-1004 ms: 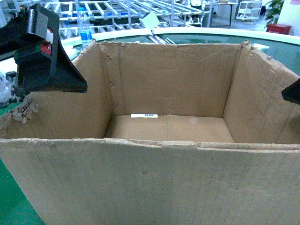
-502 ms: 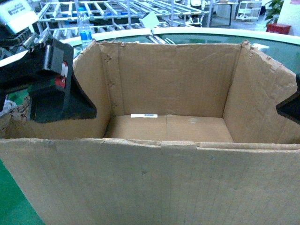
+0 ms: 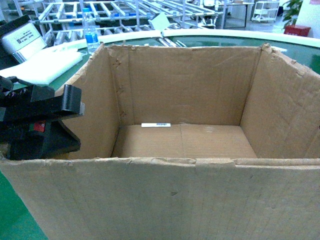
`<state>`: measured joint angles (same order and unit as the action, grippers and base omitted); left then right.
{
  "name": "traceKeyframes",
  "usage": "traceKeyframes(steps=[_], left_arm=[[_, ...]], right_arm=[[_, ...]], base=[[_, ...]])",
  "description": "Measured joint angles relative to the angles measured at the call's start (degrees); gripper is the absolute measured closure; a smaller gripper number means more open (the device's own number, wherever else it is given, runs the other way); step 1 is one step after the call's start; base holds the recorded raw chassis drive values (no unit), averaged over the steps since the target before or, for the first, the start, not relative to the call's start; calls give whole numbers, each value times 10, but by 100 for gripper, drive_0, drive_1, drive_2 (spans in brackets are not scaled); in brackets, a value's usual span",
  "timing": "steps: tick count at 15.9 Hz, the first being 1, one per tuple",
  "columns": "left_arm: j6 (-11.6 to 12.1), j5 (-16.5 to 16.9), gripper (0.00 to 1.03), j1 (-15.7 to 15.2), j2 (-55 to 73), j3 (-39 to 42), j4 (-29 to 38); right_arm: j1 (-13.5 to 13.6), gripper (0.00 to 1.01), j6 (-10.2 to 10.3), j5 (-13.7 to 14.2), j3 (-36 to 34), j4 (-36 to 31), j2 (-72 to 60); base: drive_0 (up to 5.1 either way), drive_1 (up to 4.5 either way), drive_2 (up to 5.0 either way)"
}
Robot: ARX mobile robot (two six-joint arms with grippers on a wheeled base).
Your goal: Sort boxes to right shelf from conveyor
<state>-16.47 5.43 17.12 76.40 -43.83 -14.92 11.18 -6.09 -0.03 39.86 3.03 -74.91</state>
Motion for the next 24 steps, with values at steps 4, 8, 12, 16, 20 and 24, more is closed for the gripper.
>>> traceKeyframes(steps=[4, 8, 12, 16, 20, 24], left_arm=[[-18, -36, 99, 18, -9, 4, 0], [-6, -59, 99, 22, -34, -15, 3], [7, -69, 99, 23, -61, -72, -3], [22, -102, 99, 42, -82, -106, -13], [24, -101, 99, 42, -82, -106, -14], [24, -102, 99, 43, -82, -106, -16]], right_arm=[[4, 96, 19, 2, -8, -16, 8], [-5, 96, 20, 0, 17, -20, 31], [-11, 96, 21, -1, 78, -12, 60], [-15, 96, 10, 5, 98, -12, 98], [-14, 96, 9, 5, 98, -12, 98], [-15, 96, 8, 5, 98, -9, 97]], base=[[0, 0, 0], [0, 0, 0], [0, 0, 0], [0, 0, 0], [0, 0, 0], [-87, -222, 305]])
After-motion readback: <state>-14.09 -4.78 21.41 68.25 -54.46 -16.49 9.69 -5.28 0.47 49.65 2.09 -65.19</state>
